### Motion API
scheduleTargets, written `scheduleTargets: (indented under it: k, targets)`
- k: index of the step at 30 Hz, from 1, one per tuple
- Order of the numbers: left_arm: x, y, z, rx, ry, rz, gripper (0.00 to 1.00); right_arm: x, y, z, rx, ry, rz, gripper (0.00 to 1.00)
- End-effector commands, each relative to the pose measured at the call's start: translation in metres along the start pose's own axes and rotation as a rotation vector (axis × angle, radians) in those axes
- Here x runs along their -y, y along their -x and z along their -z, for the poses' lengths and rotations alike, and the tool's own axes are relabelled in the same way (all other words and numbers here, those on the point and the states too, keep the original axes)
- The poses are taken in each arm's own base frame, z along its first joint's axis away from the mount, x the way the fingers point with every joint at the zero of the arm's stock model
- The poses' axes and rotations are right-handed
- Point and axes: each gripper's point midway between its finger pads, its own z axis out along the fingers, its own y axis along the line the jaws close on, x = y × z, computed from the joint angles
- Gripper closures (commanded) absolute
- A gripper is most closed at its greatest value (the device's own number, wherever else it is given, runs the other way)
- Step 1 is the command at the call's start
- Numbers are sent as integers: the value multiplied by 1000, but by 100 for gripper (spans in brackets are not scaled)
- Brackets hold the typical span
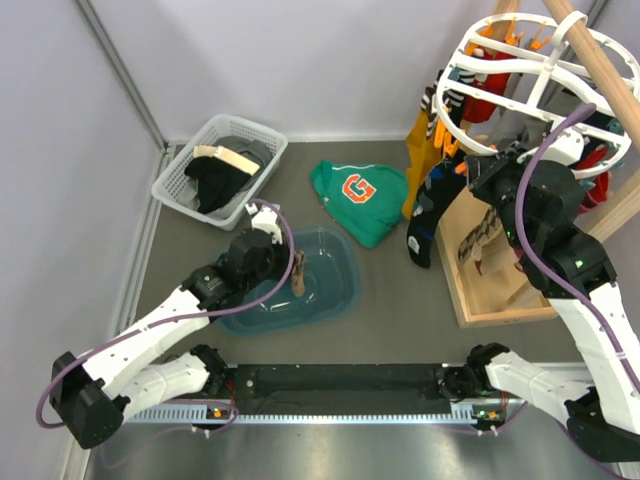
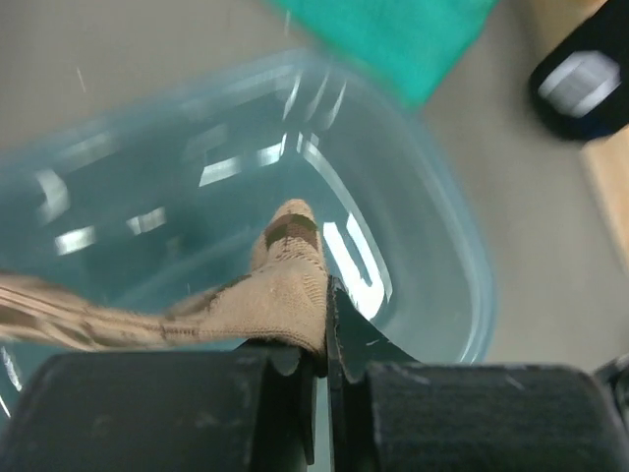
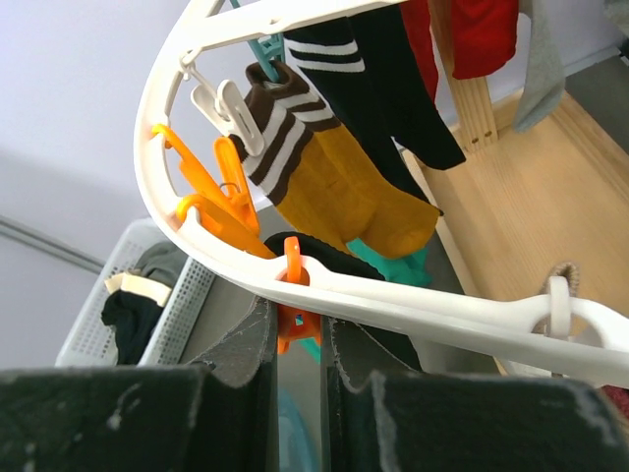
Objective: Remove the socks clipped to the hanger
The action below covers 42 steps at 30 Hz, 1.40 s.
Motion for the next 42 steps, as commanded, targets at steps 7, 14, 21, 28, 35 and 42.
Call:
scheduleTargets:
  k: [7,14,21,28,35,42]
  targets:
    - [19,-31,2,-111,-108,130,72,-11,0,4,-15,68,-5,100]
    - [21,11,12,12,-98,46,10,-25,2,7,-25,131,-43,100]
    - [78,73,7,168,-292,-129,11,-54,6,15,-65,252,-135,100]
    - [163,92,-30,244,-470,-205,13,-67,-4,17,-119,314,-206,100]
    - [265,102,-39,362,-654,-269,9,-64,3,18,-89,298,-223,100]
    - [330,77,-63,355,-773,-314,7,-66,0,20,-110,299,-268,98]
